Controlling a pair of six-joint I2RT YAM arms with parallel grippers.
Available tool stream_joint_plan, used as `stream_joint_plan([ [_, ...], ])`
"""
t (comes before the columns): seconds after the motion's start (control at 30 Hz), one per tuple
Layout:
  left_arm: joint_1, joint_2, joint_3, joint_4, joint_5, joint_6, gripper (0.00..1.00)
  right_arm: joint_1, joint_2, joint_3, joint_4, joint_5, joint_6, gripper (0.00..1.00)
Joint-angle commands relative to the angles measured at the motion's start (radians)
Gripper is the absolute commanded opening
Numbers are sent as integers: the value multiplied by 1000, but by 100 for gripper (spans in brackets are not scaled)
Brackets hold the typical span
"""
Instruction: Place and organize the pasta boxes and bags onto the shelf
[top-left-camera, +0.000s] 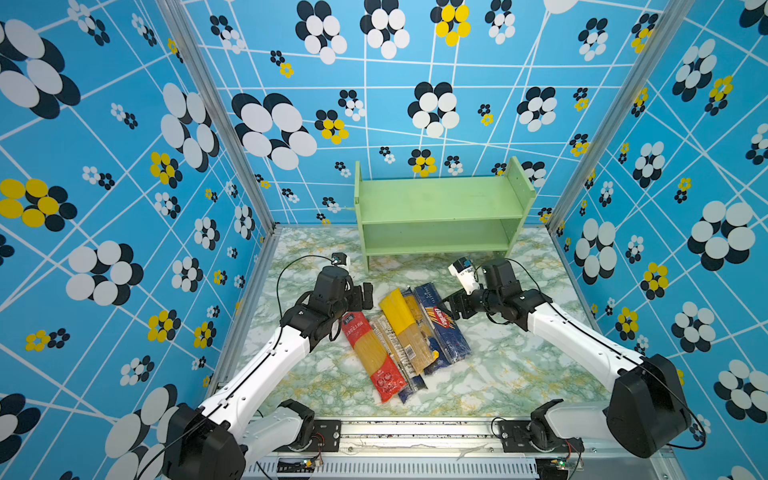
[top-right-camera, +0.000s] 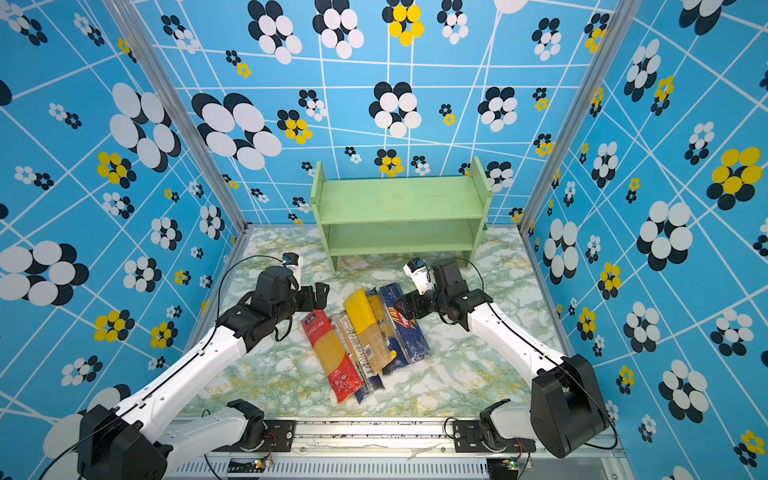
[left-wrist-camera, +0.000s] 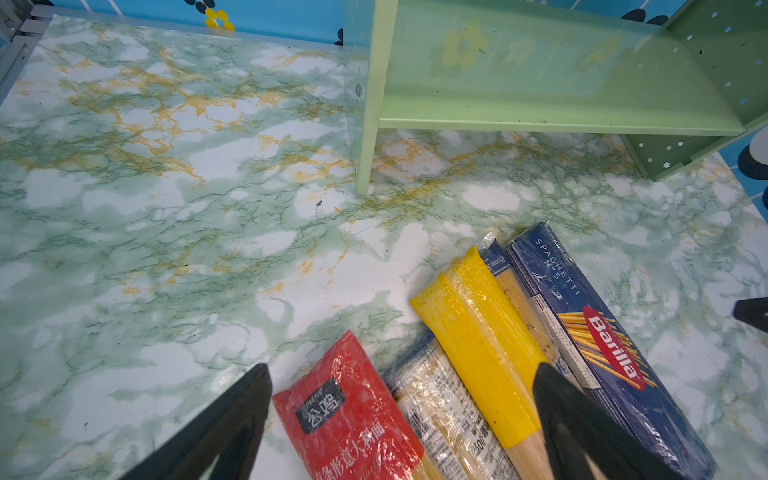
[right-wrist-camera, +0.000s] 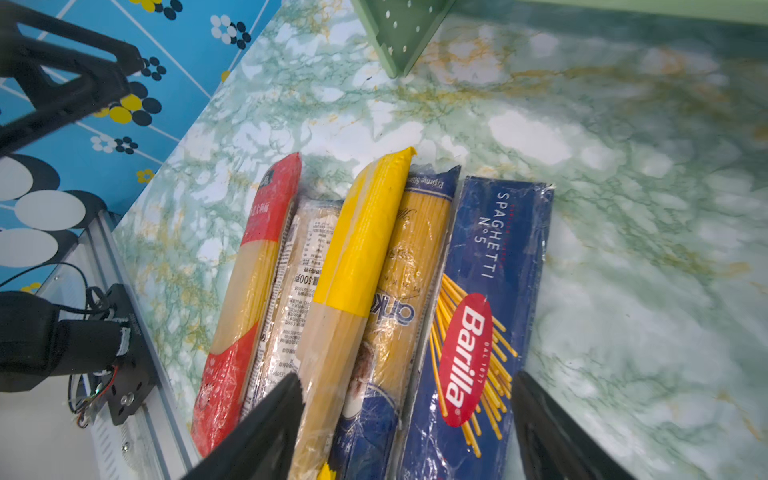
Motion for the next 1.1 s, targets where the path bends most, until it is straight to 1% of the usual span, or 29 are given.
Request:
stream_joint_plan([
  [0.0,4,-38,0,-104,69,-49,99,31,-19,-34,62,10,17,82],
  [0.17,3,-40,31,-242,155,-84,99,51,7,-32,46,33,18,83],
  [0.3,2,-21,29,-315,237,-109,99,56,18,-32,45,49,11,83],
  [0.43,2,-15,-5,-353,321,-137,99,56,24,-34,43,78,5,84],
  [0.53,1,-25,-27,-383,360,-177,99,56,24,-31,39,100,1,84],
  [0.7,-16,-44,-74,-402,477,-229,99,56,22,-30,44,144,-8,84],
  [0.87,-37,-107,-115,-475,488,-294,99,56,37,-28,54,156,-7,84],
  [0.97,-38,-163,-151,-486,474,-365,99,56,51,-25,58,155,-6,84],
  [1.07,-50,-192,-199,-461,449,-450,99,56,67,-22,64,154,1,84],
])
